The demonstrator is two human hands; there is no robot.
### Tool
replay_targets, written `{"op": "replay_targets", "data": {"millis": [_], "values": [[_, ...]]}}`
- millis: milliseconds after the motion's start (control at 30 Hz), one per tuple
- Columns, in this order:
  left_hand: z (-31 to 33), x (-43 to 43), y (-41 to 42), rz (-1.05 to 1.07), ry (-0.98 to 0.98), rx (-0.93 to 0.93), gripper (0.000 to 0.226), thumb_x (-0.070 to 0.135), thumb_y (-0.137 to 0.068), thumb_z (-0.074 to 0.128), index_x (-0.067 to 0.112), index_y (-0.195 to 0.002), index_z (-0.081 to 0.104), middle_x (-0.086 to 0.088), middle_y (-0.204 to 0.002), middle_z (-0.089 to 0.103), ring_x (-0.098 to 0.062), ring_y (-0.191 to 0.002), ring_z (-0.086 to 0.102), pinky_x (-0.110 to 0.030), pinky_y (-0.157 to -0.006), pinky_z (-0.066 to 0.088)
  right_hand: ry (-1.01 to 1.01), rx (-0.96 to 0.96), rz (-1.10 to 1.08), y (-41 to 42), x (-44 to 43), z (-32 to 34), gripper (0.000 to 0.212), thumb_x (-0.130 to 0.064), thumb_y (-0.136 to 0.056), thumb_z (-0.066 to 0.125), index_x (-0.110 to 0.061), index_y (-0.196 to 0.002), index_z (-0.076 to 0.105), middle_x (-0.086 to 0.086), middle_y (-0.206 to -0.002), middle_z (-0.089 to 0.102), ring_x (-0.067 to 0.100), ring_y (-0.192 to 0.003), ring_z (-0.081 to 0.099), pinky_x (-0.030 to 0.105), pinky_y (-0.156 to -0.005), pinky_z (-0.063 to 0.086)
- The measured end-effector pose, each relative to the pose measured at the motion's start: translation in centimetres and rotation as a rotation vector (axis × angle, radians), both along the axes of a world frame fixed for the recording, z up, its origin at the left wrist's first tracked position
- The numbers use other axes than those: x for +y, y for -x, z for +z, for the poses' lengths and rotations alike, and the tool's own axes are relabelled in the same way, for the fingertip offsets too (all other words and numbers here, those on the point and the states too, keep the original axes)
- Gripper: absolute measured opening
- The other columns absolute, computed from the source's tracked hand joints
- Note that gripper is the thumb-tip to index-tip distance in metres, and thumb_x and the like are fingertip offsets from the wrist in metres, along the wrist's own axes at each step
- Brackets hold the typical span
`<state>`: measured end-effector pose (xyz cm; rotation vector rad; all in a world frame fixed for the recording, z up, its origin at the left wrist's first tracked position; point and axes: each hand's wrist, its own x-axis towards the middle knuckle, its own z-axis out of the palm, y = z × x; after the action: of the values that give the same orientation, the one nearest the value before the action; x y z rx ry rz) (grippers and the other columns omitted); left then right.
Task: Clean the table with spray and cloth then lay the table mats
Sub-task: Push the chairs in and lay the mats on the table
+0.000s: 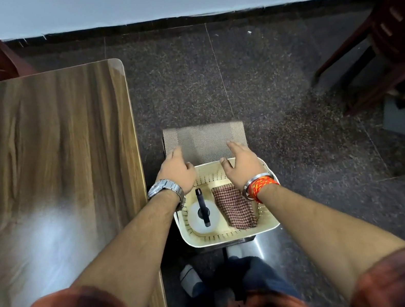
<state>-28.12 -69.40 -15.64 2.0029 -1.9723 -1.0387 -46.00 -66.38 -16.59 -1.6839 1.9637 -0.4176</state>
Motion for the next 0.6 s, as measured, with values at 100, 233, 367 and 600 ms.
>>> {"op": "replay_targets", "data": {"millis": [100,233,367,600], "values": [[-0.5,-1.6,0.1,0.041,-0.025,0.013,0.053,0.02,-0.101,0.047,0.006,-0.151,0.037,-0.015,-0.155,0.043,-0.034,-0.137,0.047,-0.038,-0.111,0.037,-0.044,0.021,-0.002,1.2,-1.9,-0.7,0.055,-0.027,-0.094,0.051,-0.006,-0.143,0.037,0.011,-0.149,0.039,0.022,-0.138,0.032,0.027,-0.113,0.021],[-2.0,-5.0,0.5,-0.041,-0.024,-0.077,0.059,0.027,-0.102,0.048,0.006,-0.154,0.03,-0.014,-0.158,0.038,-0.035,-0.14,0.042,-0.043,-0.115,0.036,-0.078,0.053,0.043,2.9,-5.6,-1.9,0.056,-0.027,-0.093,0.052,-0.005,-0.143,0.037,0.011,-0.15,0.037,0.022,-0.14,0.03,0.027,-0.114,0.02],[-4.2,-8.8,1.7,-0.163,-0.057,-0.214,0.07,0.033,-0.1,0.053,0.009,-0.158,0.022,-0.01,-0.165,0.027,-0.033,-0.146,0.034,-0.045,-0.119,0.031,-0.124,0.068,0.088,4.3,-9.4,-3.7,0.058,-0.026,-0.092,0.053,-0.006,-0.143,0.036,0.01,-0.151,0.035,0.022,-0.14,0.03,0.027,-0.113,0.021],[-8.9,-13.7,3.9,-0.29,-0.133,-0.403,0.085,0.038,-0.096,0.061,0.016,-0.161,0.011,-0.002,-0.17,0.013,-0.027,-0.153,0.022,-0.048,-0.124,0.019,-0.192,0.118,0.234,6.2,-15.8,-8.5,0.061,-0.021,-0.09,0.057,-0.008,-0.145,0.033,0.009,-0.155,0.028,0.022,-0.142,0.026,0.026,-0.114,0.018]]}}
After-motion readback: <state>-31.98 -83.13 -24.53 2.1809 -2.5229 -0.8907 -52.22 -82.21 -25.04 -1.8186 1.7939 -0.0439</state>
